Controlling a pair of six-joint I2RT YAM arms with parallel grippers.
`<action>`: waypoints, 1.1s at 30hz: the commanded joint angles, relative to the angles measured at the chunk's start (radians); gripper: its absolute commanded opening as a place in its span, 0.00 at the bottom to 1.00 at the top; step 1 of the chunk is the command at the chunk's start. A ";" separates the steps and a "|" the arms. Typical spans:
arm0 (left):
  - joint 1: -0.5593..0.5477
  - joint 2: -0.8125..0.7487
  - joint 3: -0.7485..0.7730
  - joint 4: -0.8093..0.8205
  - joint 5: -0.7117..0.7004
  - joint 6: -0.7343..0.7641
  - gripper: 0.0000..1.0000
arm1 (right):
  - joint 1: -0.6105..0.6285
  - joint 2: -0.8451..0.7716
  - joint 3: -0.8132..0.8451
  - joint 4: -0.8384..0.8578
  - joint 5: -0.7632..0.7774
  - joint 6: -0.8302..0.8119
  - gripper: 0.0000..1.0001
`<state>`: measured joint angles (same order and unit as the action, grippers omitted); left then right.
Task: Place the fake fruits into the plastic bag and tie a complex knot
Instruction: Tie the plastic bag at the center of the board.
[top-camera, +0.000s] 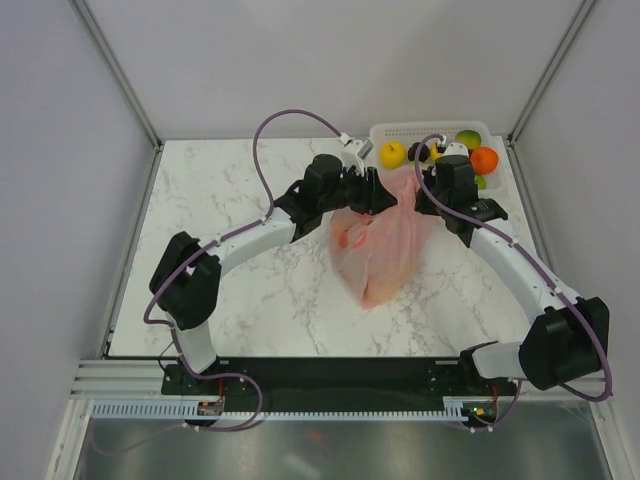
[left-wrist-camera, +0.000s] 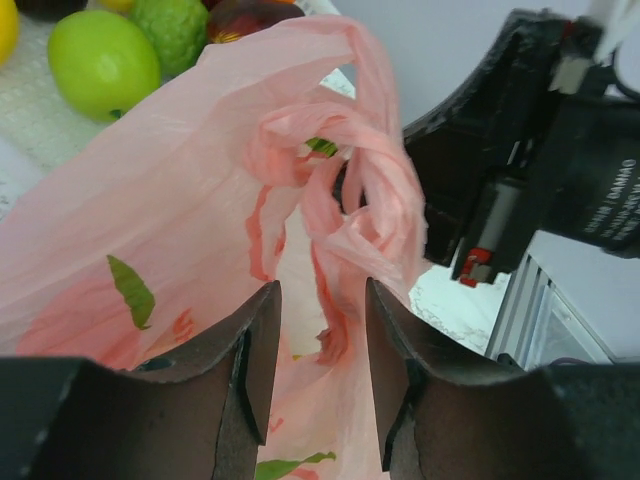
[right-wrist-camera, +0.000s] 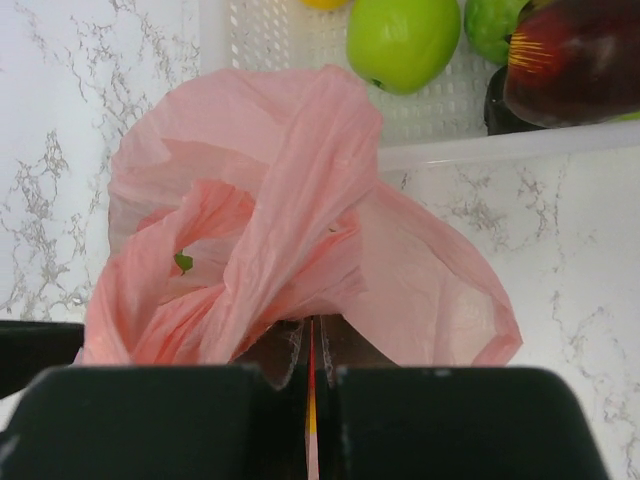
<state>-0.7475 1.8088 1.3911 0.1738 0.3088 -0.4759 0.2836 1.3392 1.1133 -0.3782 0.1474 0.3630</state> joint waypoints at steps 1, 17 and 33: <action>-0.012 -0.040 0.003 0.104 0.064 -0.052 0.46 | -0.003 0.018 0.022 0.050 -0.045 -0.007 0.00; -0.046 -0.089 -0.004 0.069 -0.075 0.029 0.54 | -0.003 0.009 0.025 0.056 -0.054 -0.013 0.00; 0.105 -0.172 -0.075 -0.079 0.058 -0.049 0.53 | -0.004 0.003 0.037 0.050 -0.051 -0.018 0.00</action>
<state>-0.6651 1.6520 1.3231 0.1505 0.3027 -0.5041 0.2836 1.3586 1.1133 -0.3550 0.0978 0.3531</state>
